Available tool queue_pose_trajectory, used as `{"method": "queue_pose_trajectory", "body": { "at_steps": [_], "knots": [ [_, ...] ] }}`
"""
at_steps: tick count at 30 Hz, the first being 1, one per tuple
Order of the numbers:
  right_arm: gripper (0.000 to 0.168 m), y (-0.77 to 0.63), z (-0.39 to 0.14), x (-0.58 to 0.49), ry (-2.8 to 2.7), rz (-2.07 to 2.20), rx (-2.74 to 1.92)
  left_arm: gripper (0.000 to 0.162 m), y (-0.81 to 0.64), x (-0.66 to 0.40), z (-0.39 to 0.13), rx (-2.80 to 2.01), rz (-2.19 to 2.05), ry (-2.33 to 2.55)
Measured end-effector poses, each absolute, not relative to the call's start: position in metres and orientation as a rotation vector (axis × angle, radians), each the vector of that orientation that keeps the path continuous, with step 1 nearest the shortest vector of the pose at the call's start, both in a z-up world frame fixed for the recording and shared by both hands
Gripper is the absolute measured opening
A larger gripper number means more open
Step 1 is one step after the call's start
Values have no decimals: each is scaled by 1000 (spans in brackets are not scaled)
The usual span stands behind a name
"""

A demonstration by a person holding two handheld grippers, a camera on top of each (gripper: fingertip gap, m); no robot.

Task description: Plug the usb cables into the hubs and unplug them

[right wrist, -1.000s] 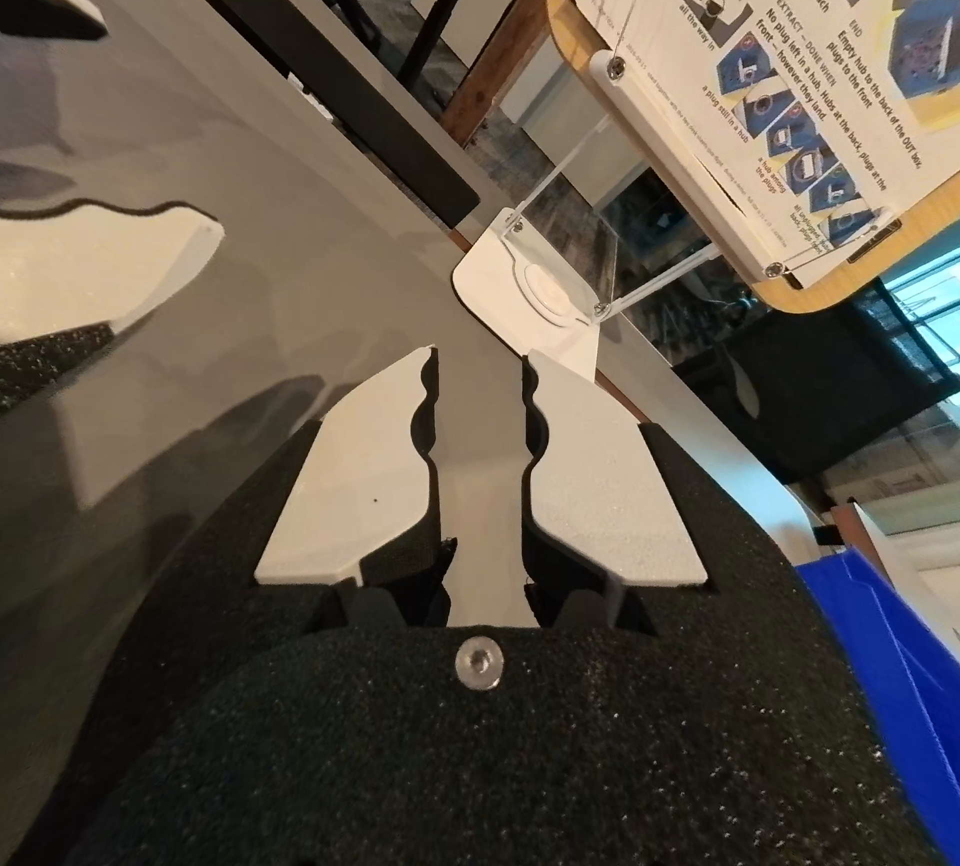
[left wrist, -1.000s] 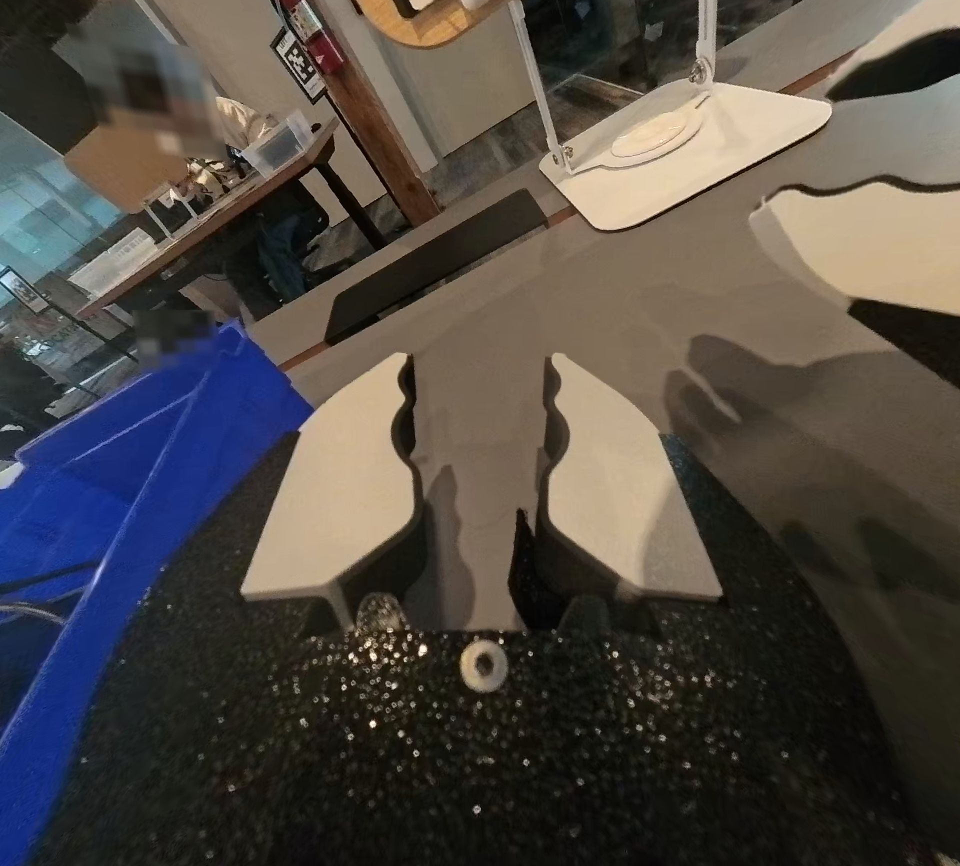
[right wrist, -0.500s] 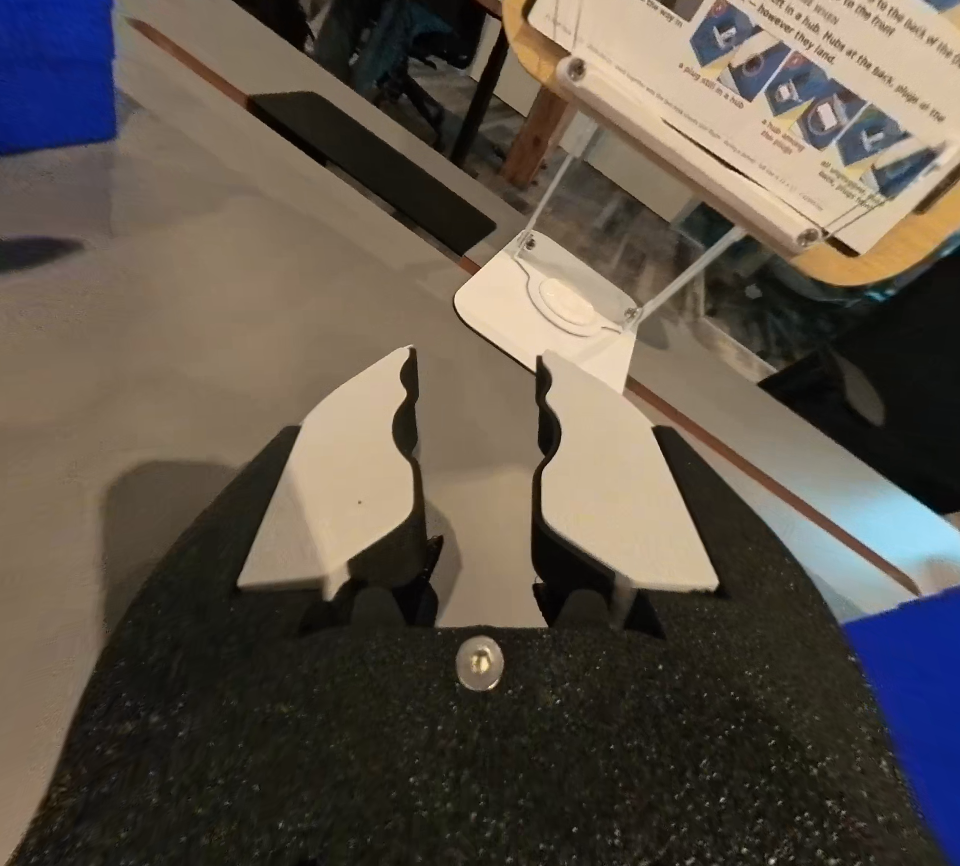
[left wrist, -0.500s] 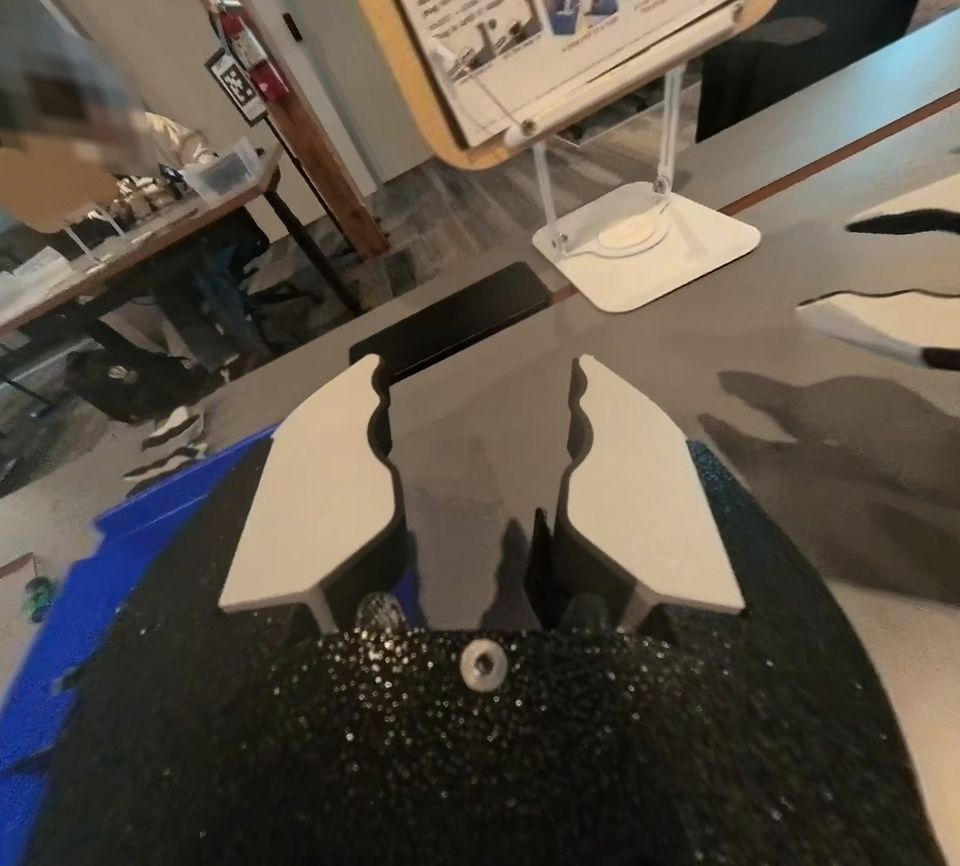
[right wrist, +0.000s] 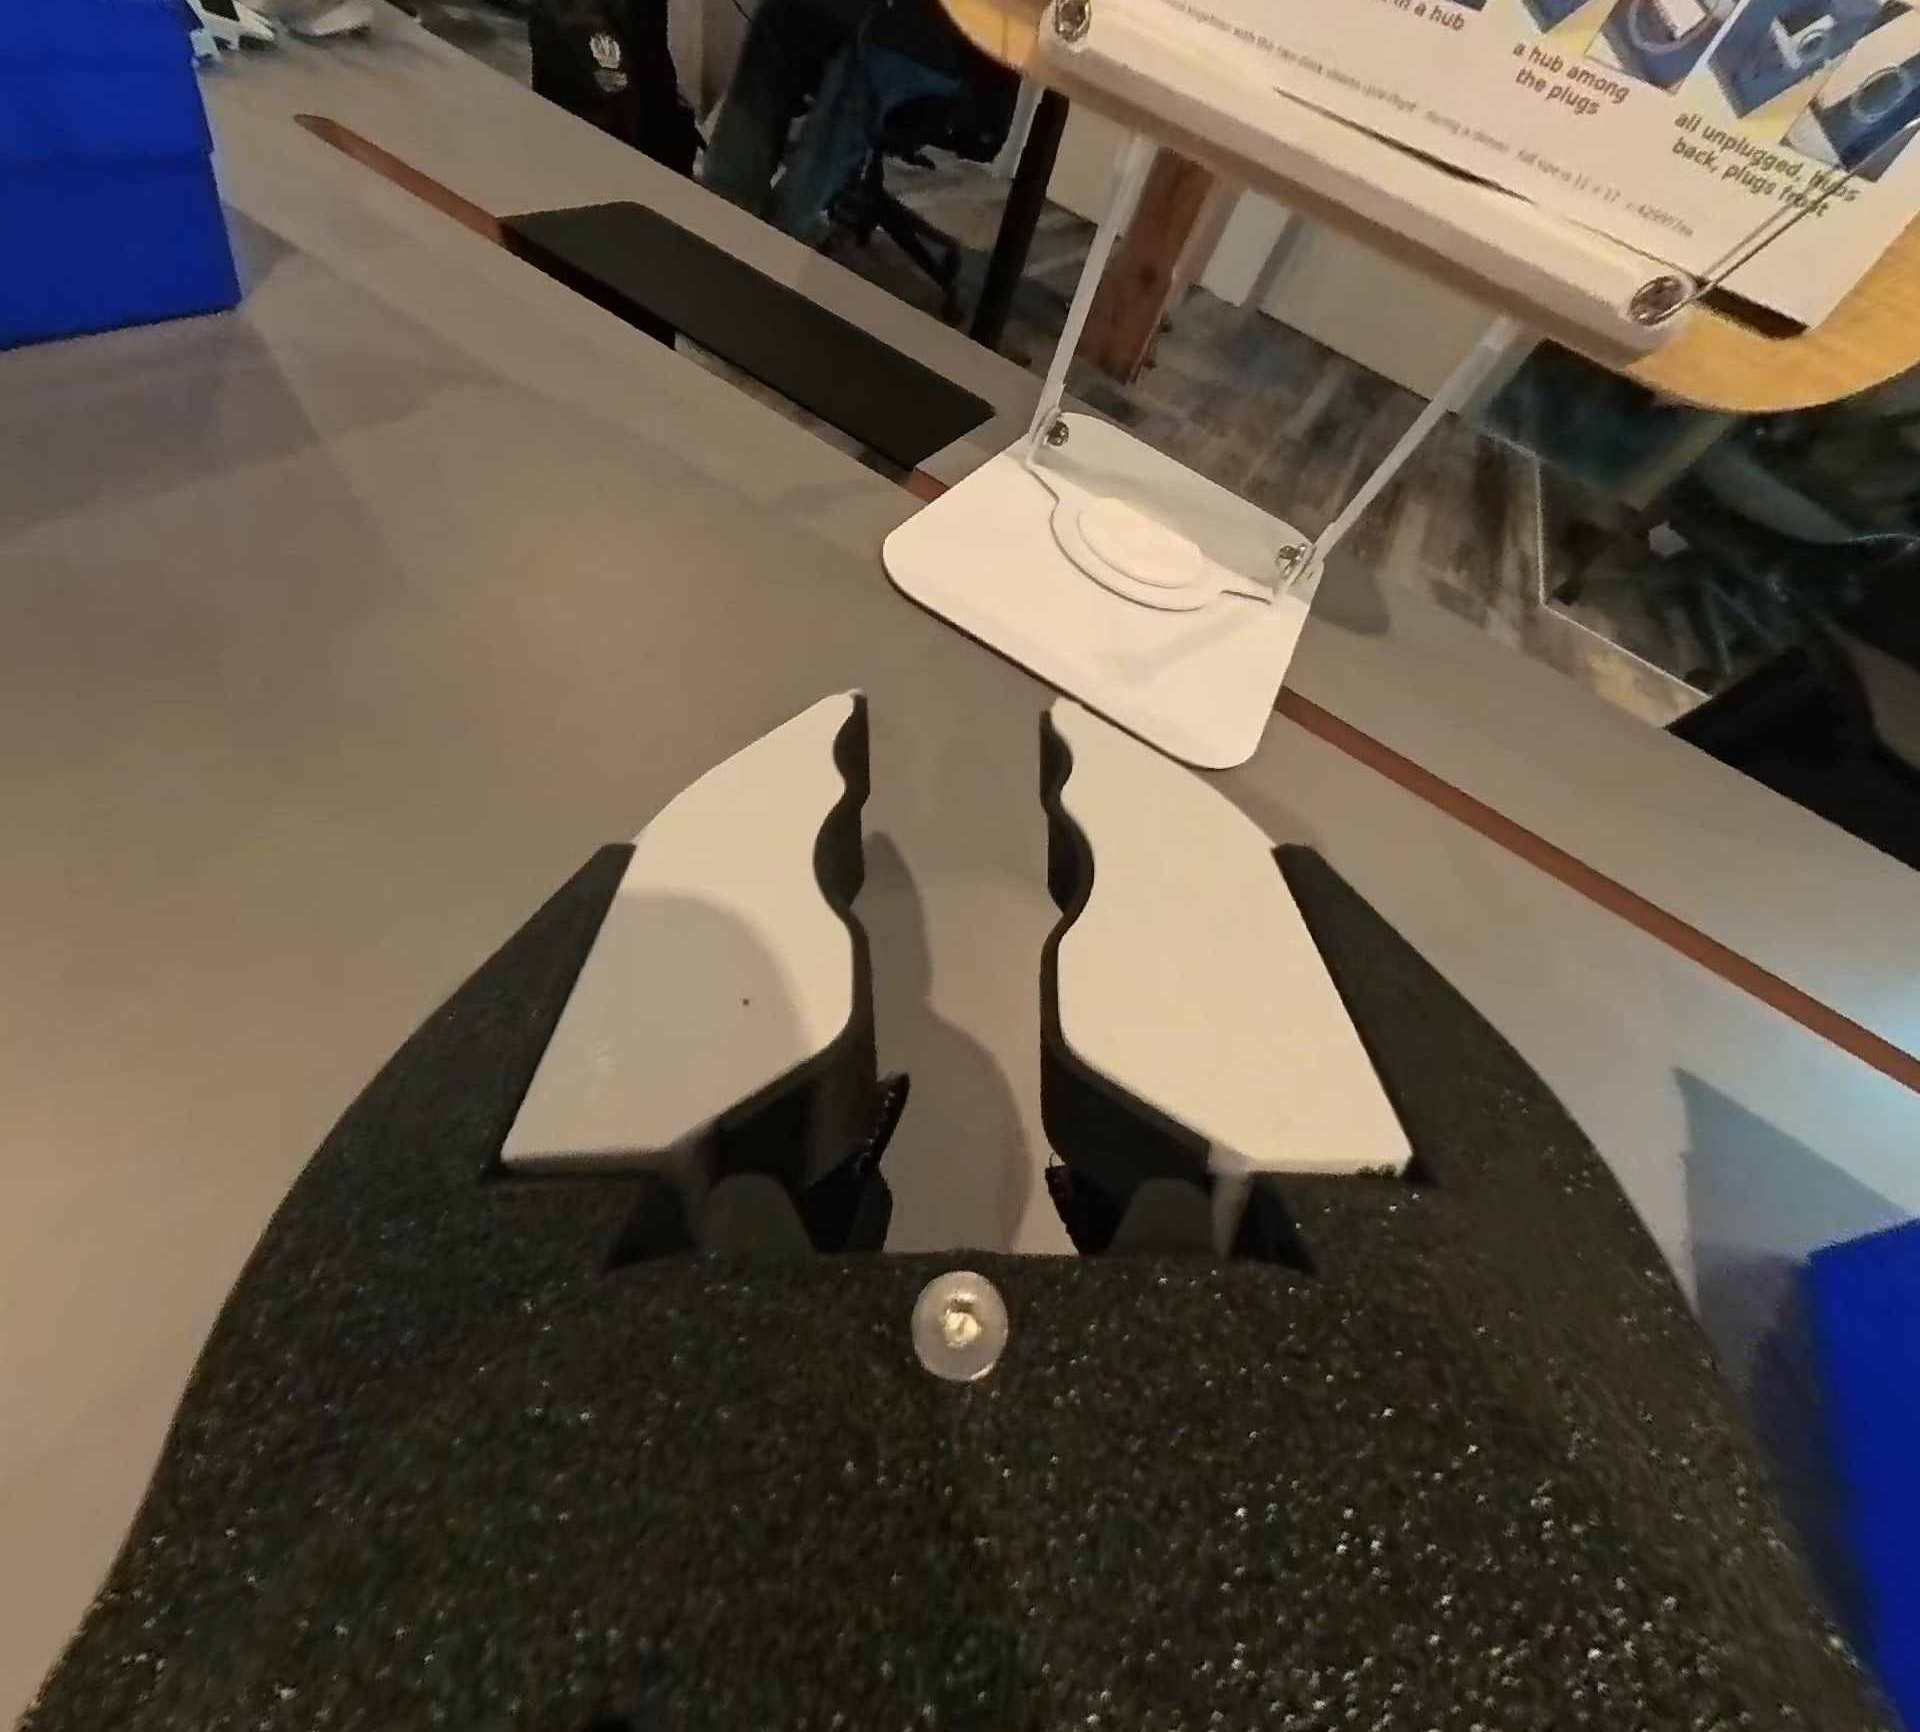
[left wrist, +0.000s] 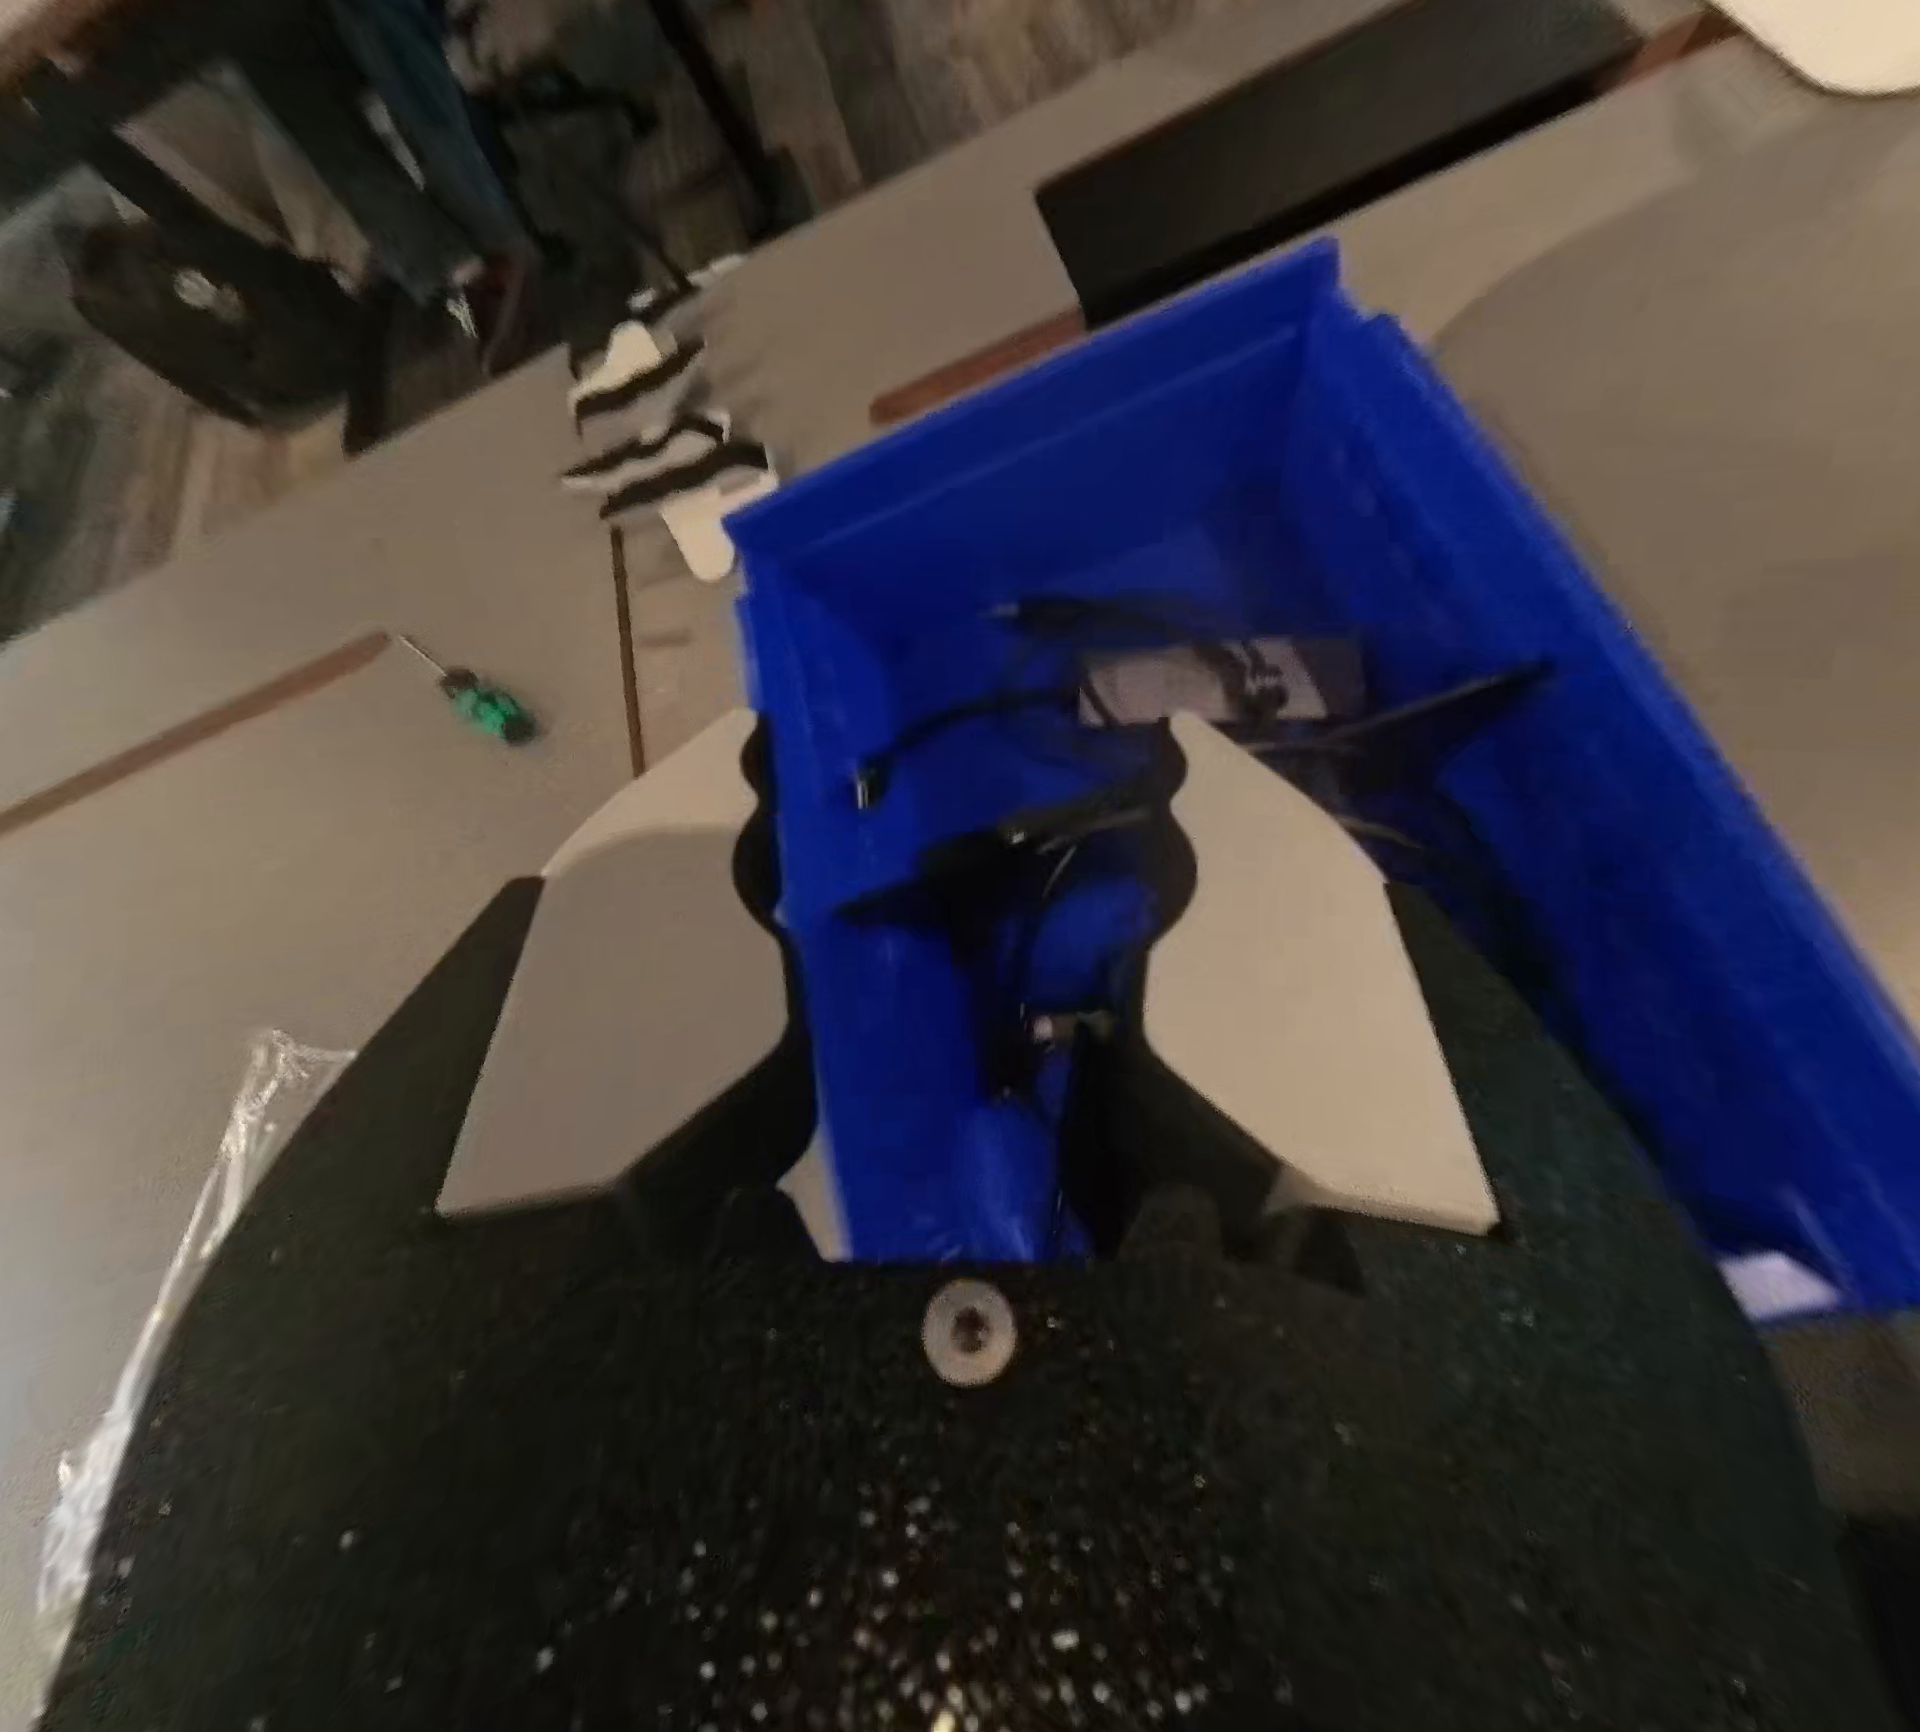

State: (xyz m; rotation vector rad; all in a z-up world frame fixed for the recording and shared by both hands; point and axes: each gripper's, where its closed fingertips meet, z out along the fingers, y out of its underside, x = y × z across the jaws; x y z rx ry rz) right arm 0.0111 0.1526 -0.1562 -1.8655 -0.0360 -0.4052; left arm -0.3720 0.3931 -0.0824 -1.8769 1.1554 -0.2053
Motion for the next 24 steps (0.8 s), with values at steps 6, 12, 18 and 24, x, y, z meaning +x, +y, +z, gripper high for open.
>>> {"method": "queue_pose_trajectory", "body": {
  "at_steps": [6,12,18,24],
  "knots": [
    [32,155,-168,7,-58,-377,-1902,57,397,-403,-115,-1994,-201,1228],
    [33,156,-172,5,-78,-373,-1914,60,400,-419,-122,-1981,-173,1219],
    [33,157,-177,5,-94,-380,-1925,62,404,-419,-124,-1998,-235,1175],
    [32,157,-179,5,-100,-386,-1931,62,406,-415,-129,-2008,-251,1183]
  ]
}}
